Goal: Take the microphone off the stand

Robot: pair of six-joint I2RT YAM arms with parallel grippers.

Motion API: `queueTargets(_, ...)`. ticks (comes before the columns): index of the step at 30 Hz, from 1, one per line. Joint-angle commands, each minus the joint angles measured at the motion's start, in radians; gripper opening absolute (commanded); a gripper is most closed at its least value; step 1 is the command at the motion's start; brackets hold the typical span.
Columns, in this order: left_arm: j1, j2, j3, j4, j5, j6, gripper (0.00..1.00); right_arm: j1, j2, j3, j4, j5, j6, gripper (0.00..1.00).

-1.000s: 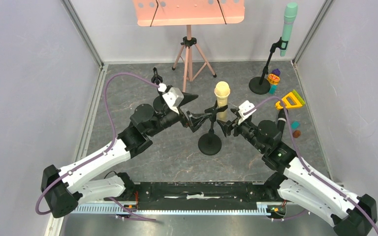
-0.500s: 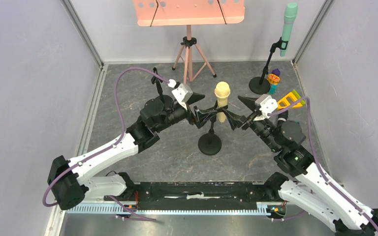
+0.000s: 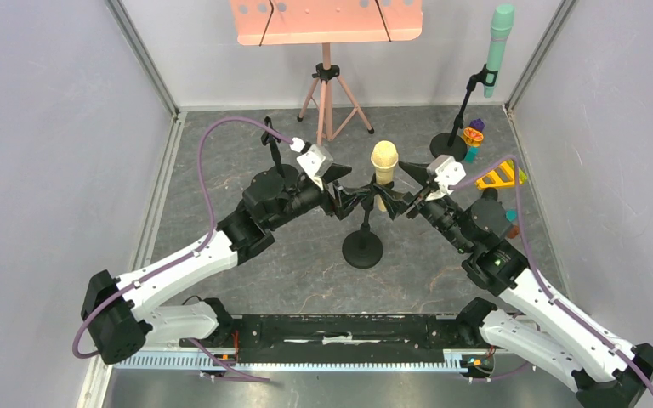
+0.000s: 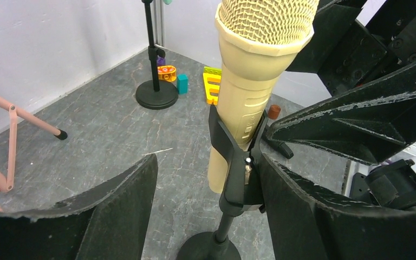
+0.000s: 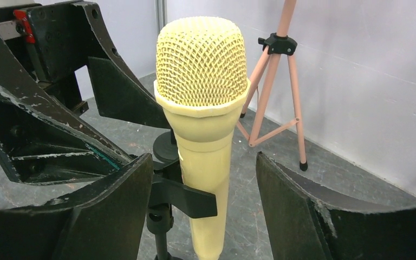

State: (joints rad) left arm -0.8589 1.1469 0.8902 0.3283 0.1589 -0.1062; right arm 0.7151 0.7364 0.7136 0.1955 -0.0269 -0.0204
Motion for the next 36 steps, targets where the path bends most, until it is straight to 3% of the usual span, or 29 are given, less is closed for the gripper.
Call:
queueTargets(1,0.004,0.017,0.049,-0.038,-0.004,0.038,0.73,-0.002,0.008,0.006,0.062,0.020,-0.006,0.75)
queueTargets(9,0.004,0.014,0.023,-0.085,0.023,0.037,0.56,-0.002,0.076,-0.011,-0.036,0.102,-0.088,0.71)
queueTargets(21,0.004,0.033,-0.002,-0.148,0.070,0.041,0.50,0.000,0.056,-0.108,-0.146,-0.057,-0.164,0.70)
queueTargets(36,-0.002,0.048,-0.024,-0.184,0.118,0.051,0.38,0.000,0.116,-0.131,-0.136,-0.042,-0.131,0.70)
